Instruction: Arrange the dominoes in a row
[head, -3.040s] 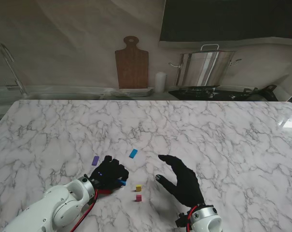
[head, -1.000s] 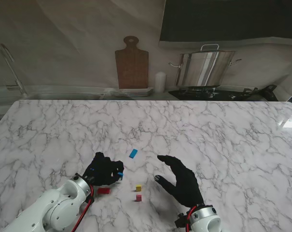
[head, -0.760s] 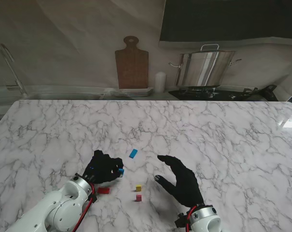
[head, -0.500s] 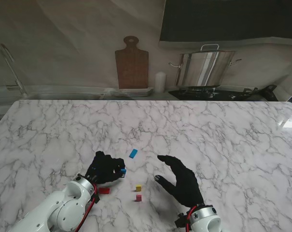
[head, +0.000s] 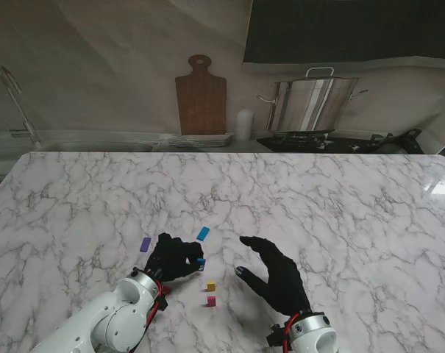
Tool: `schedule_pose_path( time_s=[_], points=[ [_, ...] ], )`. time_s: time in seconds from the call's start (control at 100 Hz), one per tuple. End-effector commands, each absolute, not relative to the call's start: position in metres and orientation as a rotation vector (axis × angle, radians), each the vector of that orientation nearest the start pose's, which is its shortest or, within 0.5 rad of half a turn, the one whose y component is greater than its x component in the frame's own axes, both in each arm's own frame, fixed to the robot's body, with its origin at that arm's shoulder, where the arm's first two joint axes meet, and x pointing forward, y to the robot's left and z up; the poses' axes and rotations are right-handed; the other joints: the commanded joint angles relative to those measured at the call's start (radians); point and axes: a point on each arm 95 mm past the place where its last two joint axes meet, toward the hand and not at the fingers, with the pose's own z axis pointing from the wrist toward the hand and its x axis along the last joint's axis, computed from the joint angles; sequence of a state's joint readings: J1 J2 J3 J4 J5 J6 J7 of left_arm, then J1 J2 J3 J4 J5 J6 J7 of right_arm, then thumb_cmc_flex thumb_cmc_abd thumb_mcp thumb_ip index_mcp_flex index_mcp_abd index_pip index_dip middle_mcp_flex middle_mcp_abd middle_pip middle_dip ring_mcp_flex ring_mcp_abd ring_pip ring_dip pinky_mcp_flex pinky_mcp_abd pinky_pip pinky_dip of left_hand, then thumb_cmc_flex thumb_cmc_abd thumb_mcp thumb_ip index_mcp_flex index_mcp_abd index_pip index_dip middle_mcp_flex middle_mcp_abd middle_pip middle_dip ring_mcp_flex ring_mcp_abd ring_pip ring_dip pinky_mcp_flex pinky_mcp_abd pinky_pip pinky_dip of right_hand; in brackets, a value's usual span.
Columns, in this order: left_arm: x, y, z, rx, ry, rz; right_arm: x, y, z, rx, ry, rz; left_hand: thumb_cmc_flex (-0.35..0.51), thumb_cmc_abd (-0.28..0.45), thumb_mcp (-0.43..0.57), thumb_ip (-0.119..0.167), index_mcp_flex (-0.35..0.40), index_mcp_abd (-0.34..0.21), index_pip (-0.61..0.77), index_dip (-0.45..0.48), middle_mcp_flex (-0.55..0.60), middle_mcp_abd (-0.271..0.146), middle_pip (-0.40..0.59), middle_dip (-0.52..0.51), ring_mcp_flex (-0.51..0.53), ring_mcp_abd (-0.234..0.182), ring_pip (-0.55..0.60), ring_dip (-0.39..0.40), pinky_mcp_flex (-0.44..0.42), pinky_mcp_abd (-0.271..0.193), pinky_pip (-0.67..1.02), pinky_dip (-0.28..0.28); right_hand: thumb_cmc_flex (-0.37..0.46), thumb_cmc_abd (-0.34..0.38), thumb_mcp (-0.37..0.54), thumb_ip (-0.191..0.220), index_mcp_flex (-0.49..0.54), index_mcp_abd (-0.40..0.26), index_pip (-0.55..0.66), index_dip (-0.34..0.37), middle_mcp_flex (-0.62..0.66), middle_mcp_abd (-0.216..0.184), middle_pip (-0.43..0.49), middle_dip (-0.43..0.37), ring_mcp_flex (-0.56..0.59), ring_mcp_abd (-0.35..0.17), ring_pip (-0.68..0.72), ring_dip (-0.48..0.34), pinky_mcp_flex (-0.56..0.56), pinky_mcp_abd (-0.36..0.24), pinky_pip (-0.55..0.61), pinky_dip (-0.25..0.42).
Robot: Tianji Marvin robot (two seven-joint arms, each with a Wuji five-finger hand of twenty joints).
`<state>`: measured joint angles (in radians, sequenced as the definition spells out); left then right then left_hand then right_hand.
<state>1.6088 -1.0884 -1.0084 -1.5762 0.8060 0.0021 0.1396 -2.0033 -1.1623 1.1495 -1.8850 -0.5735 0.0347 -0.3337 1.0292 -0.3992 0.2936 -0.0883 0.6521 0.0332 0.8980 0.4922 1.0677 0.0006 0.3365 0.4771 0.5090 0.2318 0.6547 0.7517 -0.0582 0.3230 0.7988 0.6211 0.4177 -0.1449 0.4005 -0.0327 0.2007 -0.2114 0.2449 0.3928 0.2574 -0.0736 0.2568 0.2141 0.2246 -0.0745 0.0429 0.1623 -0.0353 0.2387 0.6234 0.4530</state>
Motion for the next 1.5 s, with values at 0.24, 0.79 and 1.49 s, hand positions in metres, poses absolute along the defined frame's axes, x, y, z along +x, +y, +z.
schedule_pose_path(
  time_s=[0.24,0.79,1.49],
  points=[
    [0.352,-0.075,-0.387,-1.396,1.548,-1.664,0.256,0.061,-0.349,-2.252,-1.273,-2.368,0.057,0.064,-0.008,0.032,-0.015,-0.035,0.058,-0.008,-0.030,-0.011,-0.004,0.019,-0.034,0.003,0.006,0.002,-0.027,0.010,0.007,0.027,0.034,0.027,-0.011,0.027,-0.029,-0.020,0.011,0.017,-0.035,-0.012,0.011,0.006,-0.010,-0.025,-0.019,-0.014,-0.002,-0.032,0.007,0.020],
    [0.353,-0.085,-0.401,-1.447,1.546,-1.682,0.256,0.061,-0.349,-2.254,-1.271,-2.367,0.068,0.086,-0.042,0.030,-0.024,-0.040,0.061,-0.024,-0.050,-0.012,0.003,0.019,-0.044,-0.005,0.010,0.004,-0.031,0.006,0.008,0.028,0.034,0.027,-0.011,0.027,-0.029,-0.019,0.011,0.017,-0.036,-0.008,0.011,0.006,-0.011,-0.025,-0.019,-0.014,-0.002,-0.031,0.008,0.020],
    [0.352,-0.084,-0.403,-1.413,1.565,-1.675,0.256,0.061,-0.349,-2.254,-1.272,-2.367,0.084,0.092,-0.066,0.042,-0.021,-0.065,0.091,-0.008,-0.060,-0.008,0.015,0.020,-0.062,-0.002,0.014,0.009,-0.037,0.004,0.007,0.030,0.033,0.027,-0.011,0.027,-0.030,-0.020,0.011,0.016,-0.037,-0.010,0.011,0.006,-0.012,-0.026,-0.019,-0.014,-0.002,-0.032,0.007,0.020]
  ],
)
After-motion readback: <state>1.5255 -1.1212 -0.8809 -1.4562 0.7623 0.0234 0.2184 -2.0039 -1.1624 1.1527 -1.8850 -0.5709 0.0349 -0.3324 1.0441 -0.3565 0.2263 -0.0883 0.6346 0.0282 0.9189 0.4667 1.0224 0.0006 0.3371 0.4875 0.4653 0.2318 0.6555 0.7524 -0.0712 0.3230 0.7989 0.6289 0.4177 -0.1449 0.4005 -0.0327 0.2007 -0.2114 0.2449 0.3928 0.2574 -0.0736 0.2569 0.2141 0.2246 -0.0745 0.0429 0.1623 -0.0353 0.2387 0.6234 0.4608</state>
